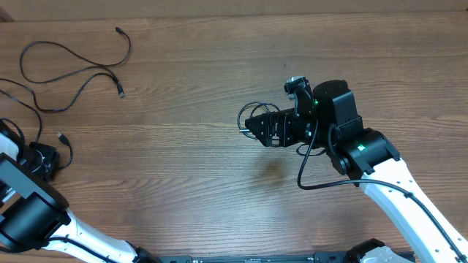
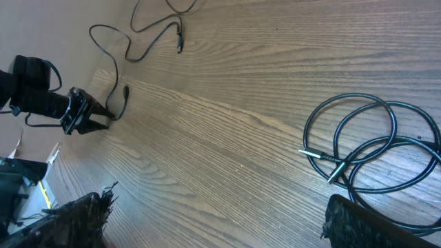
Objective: Untangle cables
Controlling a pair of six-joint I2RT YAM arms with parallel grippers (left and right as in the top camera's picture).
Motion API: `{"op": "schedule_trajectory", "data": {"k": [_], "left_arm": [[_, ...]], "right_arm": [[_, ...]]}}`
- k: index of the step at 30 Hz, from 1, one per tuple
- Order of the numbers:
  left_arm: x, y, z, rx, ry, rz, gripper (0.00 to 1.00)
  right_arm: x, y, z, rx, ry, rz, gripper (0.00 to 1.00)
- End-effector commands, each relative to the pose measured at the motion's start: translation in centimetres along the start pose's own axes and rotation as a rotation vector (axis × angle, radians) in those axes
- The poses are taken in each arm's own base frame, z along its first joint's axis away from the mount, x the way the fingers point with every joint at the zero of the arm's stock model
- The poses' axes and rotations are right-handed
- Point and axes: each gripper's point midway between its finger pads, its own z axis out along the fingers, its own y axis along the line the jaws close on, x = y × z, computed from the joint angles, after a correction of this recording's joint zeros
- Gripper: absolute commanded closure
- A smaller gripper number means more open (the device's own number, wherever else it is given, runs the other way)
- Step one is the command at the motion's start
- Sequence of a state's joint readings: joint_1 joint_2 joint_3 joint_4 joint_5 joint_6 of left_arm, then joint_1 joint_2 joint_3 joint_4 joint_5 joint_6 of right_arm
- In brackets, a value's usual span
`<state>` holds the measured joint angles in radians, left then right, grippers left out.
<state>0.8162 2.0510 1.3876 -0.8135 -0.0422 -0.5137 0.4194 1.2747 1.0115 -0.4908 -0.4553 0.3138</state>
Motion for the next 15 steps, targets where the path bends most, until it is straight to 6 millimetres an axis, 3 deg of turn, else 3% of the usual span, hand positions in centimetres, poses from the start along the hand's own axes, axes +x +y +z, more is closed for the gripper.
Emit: {"op": "schedule_trajectory", "data": {"k": [1, 6, 8, 12, 15], "left_arm": [[0.6, 0.2, 0.5, 0.004, 0.015, -0.03, 0.74], [1.1, -0.9, 0.4, 0.065, 0.046, -0.066, 0.9], [1.5, -2.5, 0.2, 0.152, 0.081, -0.072, 0.96], [2.6, -6.9, -1.2, 0.407, 0.178, -0.059, 0.96], [3.2, -9.0, -2.4, 0.536, 0.227, -0.048, 0.96]], "right_arm": [[-0.5, -0.1, 0.3, 0.007, -0.007, -0.006, 0.0], [-0.3, -0.5, 0.8, 0.014, 0.009, 0.003, 0.0], [-0.1, -0.7, 1.0, 0.017, 0.017, 0.007, 0.0], [0.1, -1.0, 1.4, 0.021, 0.03, 0.014, 0.0], [0.1, -1.0, 1.4, 0.021, 0.029, 0.014, 0.0]]}}
